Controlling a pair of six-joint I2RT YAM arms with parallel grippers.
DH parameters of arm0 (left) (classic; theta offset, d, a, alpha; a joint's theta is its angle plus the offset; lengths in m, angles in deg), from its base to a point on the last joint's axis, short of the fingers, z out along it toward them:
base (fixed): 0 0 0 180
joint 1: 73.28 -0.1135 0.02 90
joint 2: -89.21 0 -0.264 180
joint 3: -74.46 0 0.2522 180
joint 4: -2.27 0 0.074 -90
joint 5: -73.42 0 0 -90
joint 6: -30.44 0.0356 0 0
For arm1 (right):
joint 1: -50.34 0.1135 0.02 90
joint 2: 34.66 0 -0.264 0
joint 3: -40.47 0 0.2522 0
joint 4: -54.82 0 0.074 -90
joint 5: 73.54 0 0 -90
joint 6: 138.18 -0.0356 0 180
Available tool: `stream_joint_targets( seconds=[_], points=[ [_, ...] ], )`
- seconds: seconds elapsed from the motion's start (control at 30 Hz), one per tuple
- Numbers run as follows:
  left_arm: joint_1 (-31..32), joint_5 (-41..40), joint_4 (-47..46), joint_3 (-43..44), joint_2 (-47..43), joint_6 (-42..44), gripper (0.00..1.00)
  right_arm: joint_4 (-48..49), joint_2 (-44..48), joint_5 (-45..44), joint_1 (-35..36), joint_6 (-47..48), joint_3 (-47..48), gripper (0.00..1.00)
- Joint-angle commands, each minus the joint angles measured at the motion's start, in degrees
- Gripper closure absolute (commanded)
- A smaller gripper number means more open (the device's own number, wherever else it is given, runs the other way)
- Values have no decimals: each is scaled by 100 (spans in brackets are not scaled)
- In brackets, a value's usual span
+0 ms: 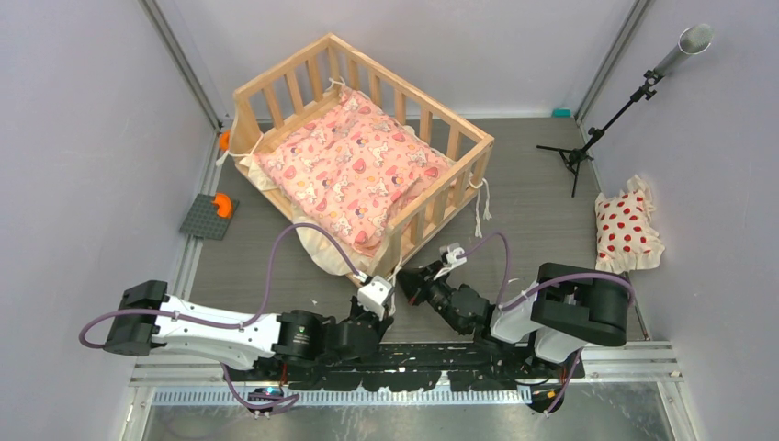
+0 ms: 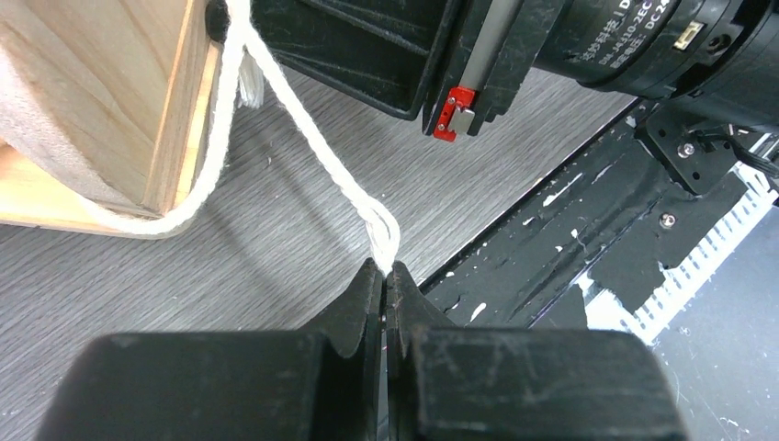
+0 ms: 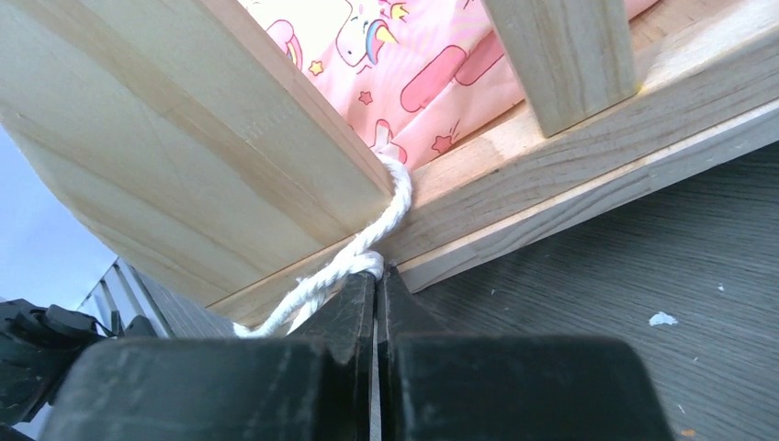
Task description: Set up the pet bed
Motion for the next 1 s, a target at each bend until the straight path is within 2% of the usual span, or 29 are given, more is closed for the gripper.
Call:
stream_joint_targets(
  seconds=[0.0,0.2,0.33,0.5,0.63,0.7,0.8,0.97],
  points=[
    [21,-139,-60,142,-202,-73,100,399,-2,-184,87,-206,90,99],
    [21,-268,57,57,-410,-181,100,374,113,-270,141,-115,-290,99],
    [21,-295,81,50,-479,-187,100,111,89,2,143,2,-302,93],
    [21,-308,242,131,-453,-182,100,-36,200,404,174,545,-308,80],
    [21,-314,451,242,-394,-182,100,-270,770,857,178,1236,-481,62],
    [21,-330,547,285,-381,-195,100,-660,1235,986,176,1555,-577,58],
    [21,-348,643,320,-403,-204,100,-1768,2189,1127,178,2055,-600,56],
    [13,-386,738,398,-406,-180,100,-4618,4081,1624,180,3553,-233,55]
  ],
)
